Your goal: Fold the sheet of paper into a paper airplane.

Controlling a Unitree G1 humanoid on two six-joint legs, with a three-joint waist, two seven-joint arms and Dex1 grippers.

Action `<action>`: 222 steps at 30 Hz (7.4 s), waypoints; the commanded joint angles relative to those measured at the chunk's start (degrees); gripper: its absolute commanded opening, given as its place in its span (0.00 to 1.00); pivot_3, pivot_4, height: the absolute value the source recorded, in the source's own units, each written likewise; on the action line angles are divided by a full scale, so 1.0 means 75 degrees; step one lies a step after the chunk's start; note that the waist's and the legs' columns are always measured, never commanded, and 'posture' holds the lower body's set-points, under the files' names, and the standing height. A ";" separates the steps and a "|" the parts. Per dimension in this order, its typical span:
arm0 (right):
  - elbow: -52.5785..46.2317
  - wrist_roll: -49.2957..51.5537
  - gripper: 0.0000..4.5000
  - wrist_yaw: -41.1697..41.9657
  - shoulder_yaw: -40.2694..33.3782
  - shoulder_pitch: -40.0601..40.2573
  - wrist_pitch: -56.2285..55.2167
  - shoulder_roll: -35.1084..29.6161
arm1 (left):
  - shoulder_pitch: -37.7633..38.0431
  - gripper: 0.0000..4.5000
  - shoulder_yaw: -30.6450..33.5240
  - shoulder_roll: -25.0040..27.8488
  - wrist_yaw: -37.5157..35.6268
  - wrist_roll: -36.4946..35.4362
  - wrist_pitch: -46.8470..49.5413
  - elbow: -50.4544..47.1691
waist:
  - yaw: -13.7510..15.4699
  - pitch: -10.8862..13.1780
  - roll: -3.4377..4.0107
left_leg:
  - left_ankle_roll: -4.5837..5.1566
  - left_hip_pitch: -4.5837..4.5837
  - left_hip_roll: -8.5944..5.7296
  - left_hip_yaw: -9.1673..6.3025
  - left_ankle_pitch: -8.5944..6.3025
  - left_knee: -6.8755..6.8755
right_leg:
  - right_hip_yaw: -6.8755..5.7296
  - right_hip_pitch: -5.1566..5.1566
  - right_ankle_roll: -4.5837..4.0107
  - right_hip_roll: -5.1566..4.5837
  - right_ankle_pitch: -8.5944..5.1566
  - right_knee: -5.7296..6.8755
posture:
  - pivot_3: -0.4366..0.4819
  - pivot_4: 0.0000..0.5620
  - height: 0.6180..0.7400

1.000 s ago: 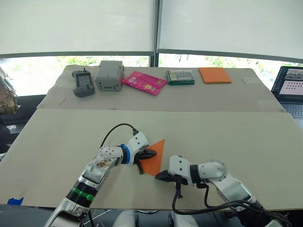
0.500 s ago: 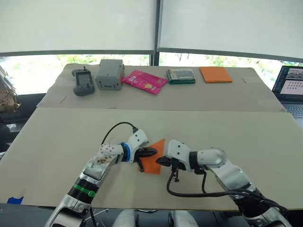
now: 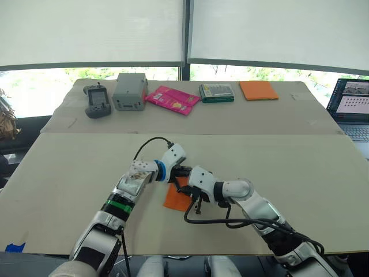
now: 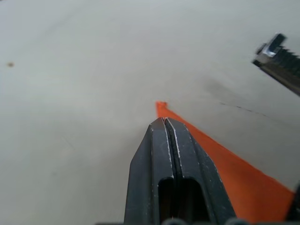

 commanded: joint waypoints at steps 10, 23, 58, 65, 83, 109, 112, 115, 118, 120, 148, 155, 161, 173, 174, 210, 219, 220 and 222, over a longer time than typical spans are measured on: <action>0.0347 -0.0276 0.00 -0.0195 0.0144 0.0345 0.0332 -0.0306 | 0.0314 0.01 0.0042 0.0263 -0.0768 0.0227 -0.0727 0.0207 | 0.0003 0.0000 0.0001 | 0.0001 -0.0004 -0.0008 0.0000 0.0000 0.0001 | 0.0001 0.0004 0.0005 -0.0016 -0.0003 -0.0005 | 0.48 0.27 1.00; 0.1123 -0.0308 0.00 -0.0032 0.0374 -0.0080 -0.0120 -0.0201 | 0.2782 0.01 0.0811 0.1958 -0.0799 -0.0084 -0.0300 -0.2387 | -0.0052 -0.0009 0.0003 | 0.0000 0.0073 0.0018 0.0004 -0.0001 -0.0015 | 0.0005 0.0047 0.0001 -0.0016 -0.0007 -0.0001 | 0.48 0.27 1.00; -0.1159 0.0429 0.00 0.1178 -0.0999 -0.0689 0.0467 -0.1882 | 0.2946 0.01 0.1266 0.2034 -0.0990 -0.2246 0.2532 -0.4670 | 0.0036 0.0075 0.0011 | 0.0002 -0.0090 0.0003 0.0006 -0.0001 -0.0020 | -0.0002 -0.0106 -0.0008 -0.0028 -0.0007 0.0007 | 0.48 0.27 1.00; -0.1785 0.0662 0.00 0.1117 -0.1694 -0.0549 0.1100 -0.2444 | 0.2421 0.01 0.1652 0.2034 -0.1027 -0.3054 0.3396 -0.4679 | 0.0027 0.0096 0.0011 | 0.0001 -0.0193 -0.0008 0.0006 0.0000 0.0022 | 0.0001 -0.0198 -0.0006 -0.0039 -0.0004 0.0027 | 0.48 0.27 1.00; -0.2125 0.0641 0.00 0.0402 -0.2233 0.0263 0.1492 -0.3009 | -0.1129 0.77 0.3411 0.0288 0.1747 -0.4734 0.8738 -0.2071 | 0.0028 0.0121 -0.0023 | -0.0002 -0.0243 -0.0054 -0.0003 0.0007 0.0106 | 0.0001 -0.0235 0.0012 -0.0042 0.0021 0.0090 | 0.48 0.27 1.00; -0.2471 0.0753 0.00 0.0165 -0.2504 0.0561 0.1675 -0.3262 | -0.2137 0.07 0.1969 0.0001 0.1925 -0.3975 0.9189 -0.0210 | 0.0029 0.0122 -0.0025 | -0.0021 -0.0232 -0.0082 -0.0012 0.0020 0.0104 | 0.0015 -0.0236 0.0013 -0.0055 0.0020 0.0111 | 0.48 0.27 1.00; -0.2401 0.0759 0.00 0.0175 -0.2510 0.0467 0.1628 -0.3290 | -0.1956 0.01 0.2849 -0.0323 0.2585 -0.3841 0.9564 -0.0281 | 0.0028 0.0122 -0.0025 | -0.0021 -0.0232 -0.0082 -0.0012 0.0020 0.0105 | 0.0015 -0.0237 0.0013 -0.0055 0.0020 0.0111 | 0.48 0.27 1.00; -0.2343 0.0753 0.00 0.0174 -0.2500 0.0351 0.1579 -0.3297 | -0.1855 0.01 0.4451 -0.0845 0.3728 -0.3619 0.9704 -0.0271 | 0.0032 0.0123 -0.0026 | -0.0021 -0.0232 -0.0083 -0.0014 0.0020 0.0107 | 0.0015 -0.0237 0.0013 -0.0058 0.0020 0.0113 | 0.48 0.27 1.00; -0.2278 0.0734 0.00 0.0159 -0.2474 0.0259 0.1520 -0.3274 | -0.1771 0.01 0.5941 -0.1414 0.4883 -0.3405 0.9705 -0.0516 | 0.0030 0.0123 -0.0026 | -0.0022 -0.0232 -0.0083 -0.0014 0.0020 0.0110 | 0.0015 -0.0238 0.0013 -0.0061 0.0020 0.0118 | 0.48 0.27 1.00; -0.2211 0.0721 0.00 0.0160 -0.2457 0.0212 0.1466 -0.3267 | -0.1816 0.01 0.7265 -0.2015 0.5772 -0.3408 0.9705 -0.0815 | 0.0047 0.0123 -0.0028 | -0.0023 -0.0232 -0.0084 -0.0016 0.0021 0.0110 | 0.0014 -0.0238 0.0013 -0.0063 0.0020 0.0119 | 0.48 0.27 1.00; -0.2849 0.1548 0.27 -0.0774 -0.1720 -0.0222 0.2410 -0.0764 | 0.0495 1.00 0.4655 0.2917 0.6770 -0.9455 0.9645 -0.2504 | -0.0056 0.0134 -0.0047 | -0.0079 -0.0191 -0.0114 -0.0047 0.0057 0.0075 | 0.0023 -0.0256 0.0021 -0.0081 0.0030 0.0168 | 0.48 0.27 1.00; -0.2477 0.0969 0.81 -0.1683 -0.0905 -0.0583 0.2737 -0.0027 | 0.2121 1.00 0.2854 0.4707 0.3051 -0.6436 0.6039 -0.4903 | 0.0061 0.0135 -0.0046 | -0.0124 -0.0195 -0.0123 -0.0035 0.0092 0.0067 | 0.0013 -0.0249 0.0008 -0.0109 0.0030 0.0140 | 0.48 0.27 1.00; -0.1882 0.0281 0.99 -0.2581 -0.0623 -0.0974 0.3041 0.0407 | 0.2390 1.00 0.2762 0.4931 0.1337 -0.6338 0.5814 -0.4900 | 0.0016 0.0138 -0.0045 | -0.0062 -0.0198 -0.0117 -0.0031 0.0063 0.0065 | 0.0005 -0.0254 0.0002 -0.0092 0.0032 0.0142 | 0.48 0.27 1.00; -0.1762 -0.0057 0.34 -0.2425 -0.0207 -0.1093 0.2767 0.0223 | 0.2567 1.00 0.2860 0.5317 -0.0159 -0.6130 0.5625 -0.5362 | -0.0054 0.0138 -0.0044 | -0.0052 -0.0197 -0.0109 -0.0029 0.0059 0.0065 | 0.0008 -0.0255 0.0003 -0.0080 0.0031 0.0147 | 0.48 0.27 1.00; -0.1755 -0.0102 0.26 -0.2292 -0.0153 -0.1113 0.2606 0.0055 | 0.2579 1.00 0.2862 0.5342 -0.0234 -0.6060 0.5562 -0.5340 | -0.0056 0.0138 -0.0044 | -0.0052 -0.0197 -0.0109 -0.0029 0.0059 0.0066 | 0.0008 -0.0254 0.0003 -0.0080 0.0031 0.0148 | 0.48 0.27 1.00; 0.2410 -0.1488 0.00 0.0863 -0.0038 -0.1859 -0.7835 -0.2391 | 0.1040 0.51 0.1199 0.2511 -0.2013 -0.2792 0.1291 -0.2866 | -0.0003 0.0151 -0.0058 | -0.0027 -0.0201 -0.0102 -0.0019 0.0047 0.0095 | 0.0013 -0.0239 0.0004 -0.0071 0.0031 0.0144 | 0.48 0.27 1.00; 0.2287 -0.1496 0.00 0.0915 -0.0102 -0.1693 -0.7805 -0.2416 | 0.0811 0.01 0.0676 0.2084 -0.2441 -0.1916 0.0450 -0.1684 | -0.0004 0.0151 -0.0058 | -0.0027 -0.0198 -0.0102 -0.0019 0.0047 0.0096 | 0.0014 -0.0239 0.0005 -0.0068 0.0031 0.0148 | 0.48 0.27 1.00; 0.2248 -0.1484 0.00 0.0918 -0.0105 -0.1664 -0.7787 -0.2416 | 0.0765 0.01 0.0617 0.1998 -0.2451 -0.1798 0.0315 -0.1502 | -0.0004 0.0151 -0.0058 | -0.0027 -0.0198 -0.0102 -0.0019 0.0047 0.0096 | 0.0014 -0.0239 0.0005 -0.0068 0.0031 0.0148 | 0.48 0.27 1.00; 0.2186 -0.1453 0.00 0.0933 -0.0123 -0.1628 -0.7758 -0.2417 | 0.0607 0.01 0.0554 0.1800 -0.2343 -0.1496 -0.0050 -0.1000 | 0.0005 0.0151 -0.0058 | -0.0026 -0.0198 -0.0103 -0.0019 0.0047 0.0097 | 0.0014 -0.0238 0.0004 -0.0069 0.0031 0.0148 | 0.48 0.27 1.00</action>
